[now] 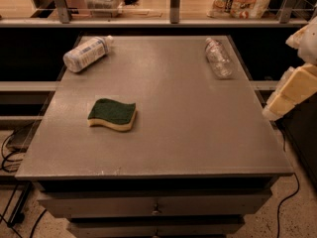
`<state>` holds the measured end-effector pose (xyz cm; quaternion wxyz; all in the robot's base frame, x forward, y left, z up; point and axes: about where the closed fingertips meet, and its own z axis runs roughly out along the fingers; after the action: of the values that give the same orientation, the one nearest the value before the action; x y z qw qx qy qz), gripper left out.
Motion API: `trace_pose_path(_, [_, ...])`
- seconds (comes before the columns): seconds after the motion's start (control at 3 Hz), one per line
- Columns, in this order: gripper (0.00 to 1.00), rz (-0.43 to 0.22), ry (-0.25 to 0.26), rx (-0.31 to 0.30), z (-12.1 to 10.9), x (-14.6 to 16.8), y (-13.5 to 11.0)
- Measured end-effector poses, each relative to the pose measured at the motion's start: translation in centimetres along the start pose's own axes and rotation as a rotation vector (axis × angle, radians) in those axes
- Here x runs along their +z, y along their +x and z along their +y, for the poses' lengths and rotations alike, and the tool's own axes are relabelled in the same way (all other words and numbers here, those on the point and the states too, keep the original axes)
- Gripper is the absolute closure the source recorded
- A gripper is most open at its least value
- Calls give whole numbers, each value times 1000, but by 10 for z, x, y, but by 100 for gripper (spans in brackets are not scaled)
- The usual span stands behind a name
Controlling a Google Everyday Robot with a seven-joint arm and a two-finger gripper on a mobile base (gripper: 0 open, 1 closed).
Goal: Move water bottle near blue plastic bottle
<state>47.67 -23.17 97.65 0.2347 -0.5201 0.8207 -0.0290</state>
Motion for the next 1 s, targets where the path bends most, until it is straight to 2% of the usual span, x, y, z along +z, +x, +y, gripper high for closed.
trace_pose_path(0.33, [0,-81,66,89,-36,11,-3])
trace_pose_path(0.67, [0,-90,77,88,-39,13,-6])
trace_pose_path(1.0, [0,-80,64,114,-41,22,-5])
